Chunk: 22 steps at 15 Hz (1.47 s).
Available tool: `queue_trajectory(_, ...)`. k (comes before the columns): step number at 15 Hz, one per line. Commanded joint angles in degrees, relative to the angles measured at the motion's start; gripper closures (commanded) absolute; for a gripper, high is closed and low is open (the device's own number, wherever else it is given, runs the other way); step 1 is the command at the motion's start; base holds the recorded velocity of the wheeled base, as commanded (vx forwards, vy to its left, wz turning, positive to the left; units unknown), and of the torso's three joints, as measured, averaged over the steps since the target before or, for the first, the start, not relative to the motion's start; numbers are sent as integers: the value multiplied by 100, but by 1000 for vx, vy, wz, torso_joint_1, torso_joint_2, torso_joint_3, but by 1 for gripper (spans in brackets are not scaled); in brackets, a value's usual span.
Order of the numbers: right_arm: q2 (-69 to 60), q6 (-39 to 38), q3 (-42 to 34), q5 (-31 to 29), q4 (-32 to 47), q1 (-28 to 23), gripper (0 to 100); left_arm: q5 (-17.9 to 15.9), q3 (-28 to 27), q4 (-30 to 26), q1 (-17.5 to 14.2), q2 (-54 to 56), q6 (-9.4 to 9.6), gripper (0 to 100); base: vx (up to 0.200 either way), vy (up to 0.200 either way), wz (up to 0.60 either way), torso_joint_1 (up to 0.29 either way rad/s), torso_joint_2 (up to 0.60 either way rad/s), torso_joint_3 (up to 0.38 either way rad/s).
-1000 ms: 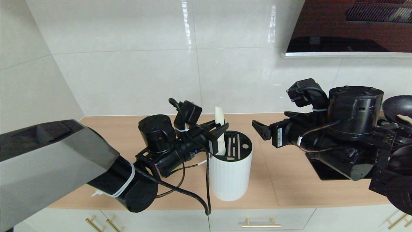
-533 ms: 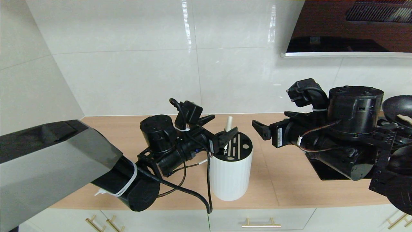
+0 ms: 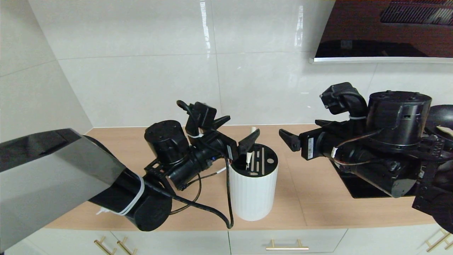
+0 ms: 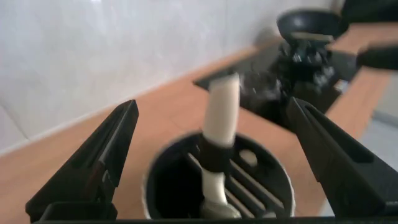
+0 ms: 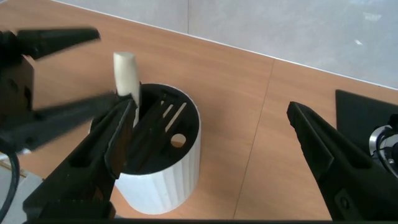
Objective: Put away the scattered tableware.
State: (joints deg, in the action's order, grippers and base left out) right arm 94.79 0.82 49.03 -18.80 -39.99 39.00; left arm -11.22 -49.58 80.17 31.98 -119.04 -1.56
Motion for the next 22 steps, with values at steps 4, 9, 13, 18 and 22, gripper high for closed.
queue_trajectory(4,-831,15,-342,-265,-1,3,0,462,133,359,-201,1199,-2,0,0,0,0,0,0,0)
queue_trajectory(9,-2861,252,-1062,-344,52,-1078,0,533,572,509,-1378,2570,7,0,0,0,0,0,0,0)
queue_trajectory(13,-5480,982,-1844,-282,878,-1852,0,515,2163,-502,-1853,4961,-20,0,0,0,0,0,0,0)
queue_trajectory(18,-8302,1017,-1247,-291,4491,-2590,0,524,2682,-4395,-1879,9004,-29,0,0,0,0,0,0,0)
queue_trajectory(22,-8908,876,-1563,-317,4965,-3249,0,498,1934,-7401,-2108,11192,-55,0,0,0,0,0,0,0)
